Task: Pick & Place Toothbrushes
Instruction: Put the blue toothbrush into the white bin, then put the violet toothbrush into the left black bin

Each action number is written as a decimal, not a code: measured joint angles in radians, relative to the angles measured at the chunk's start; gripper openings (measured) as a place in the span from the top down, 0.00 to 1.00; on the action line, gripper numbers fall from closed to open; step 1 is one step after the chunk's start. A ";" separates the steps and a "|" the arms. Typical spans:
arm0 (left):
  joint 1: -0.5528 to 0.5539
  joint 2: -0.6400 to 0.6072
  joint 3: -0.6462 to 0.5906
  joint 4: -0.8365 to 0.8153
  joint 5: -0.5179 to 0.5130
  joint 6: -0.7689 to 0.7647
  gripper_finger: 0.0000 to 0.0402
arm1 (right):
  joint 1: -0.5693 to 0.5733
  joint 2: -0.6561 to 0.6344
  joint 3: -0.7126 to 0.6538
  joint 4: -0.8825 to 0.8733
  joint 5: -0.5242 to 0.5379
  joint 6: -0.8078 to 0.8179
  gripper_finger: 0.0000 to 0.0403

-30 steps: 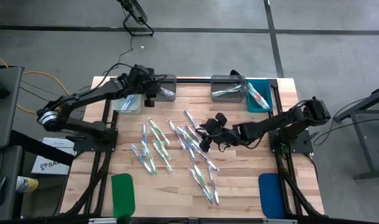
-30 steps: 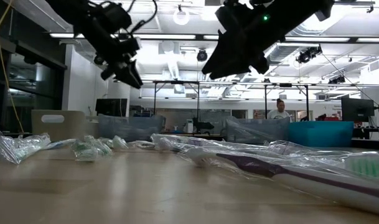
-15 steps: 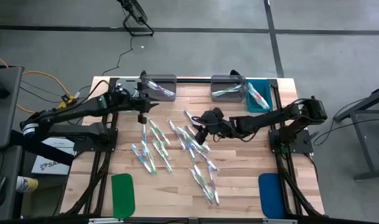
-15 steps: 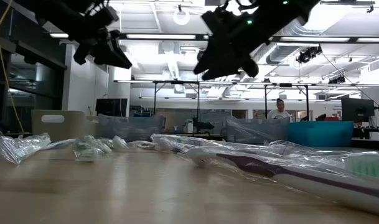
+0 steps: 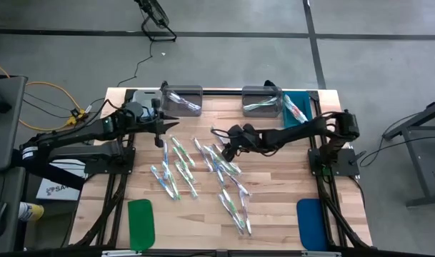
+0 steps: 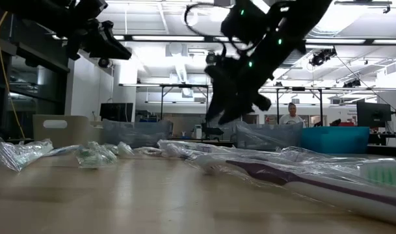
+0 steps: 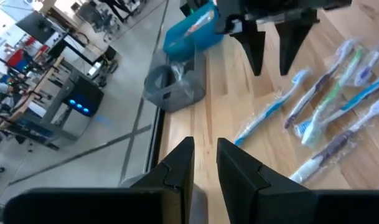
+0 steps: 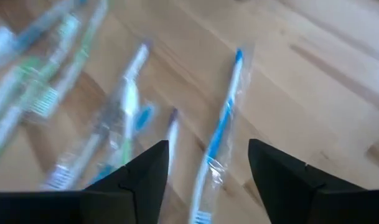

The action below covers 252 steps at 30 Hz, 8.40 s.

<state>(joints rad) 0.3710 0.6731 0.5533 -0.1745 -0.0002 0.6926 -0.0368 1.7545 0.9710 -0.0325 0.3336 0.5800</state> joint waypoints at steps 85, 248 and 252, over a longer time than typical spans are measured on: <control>-0.273 0.630 0.018 0.727 -0.332 1.093 0.45 | 0.050 -0.177 0.000 0.188 -0.151 0.071 0.99; -0.045 0.002 -0.015 -0.344 -0.256 -0.279 0.60 | 0.479 -0.094 -0.002 -0.288 -0.068 0.344 0.53; -0.045 0.002 -0.018 -0.343 -0.251 -0.282 0.60 | 0.479 -0.023 -0.003 -0.231 -0.049 0.331 0.53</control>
<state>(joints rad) 0.3264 0.6750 0.5354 -0.5175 -0.2511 0.4110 0.4423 1.7320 0.9684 -0.2633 0.2850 0.9112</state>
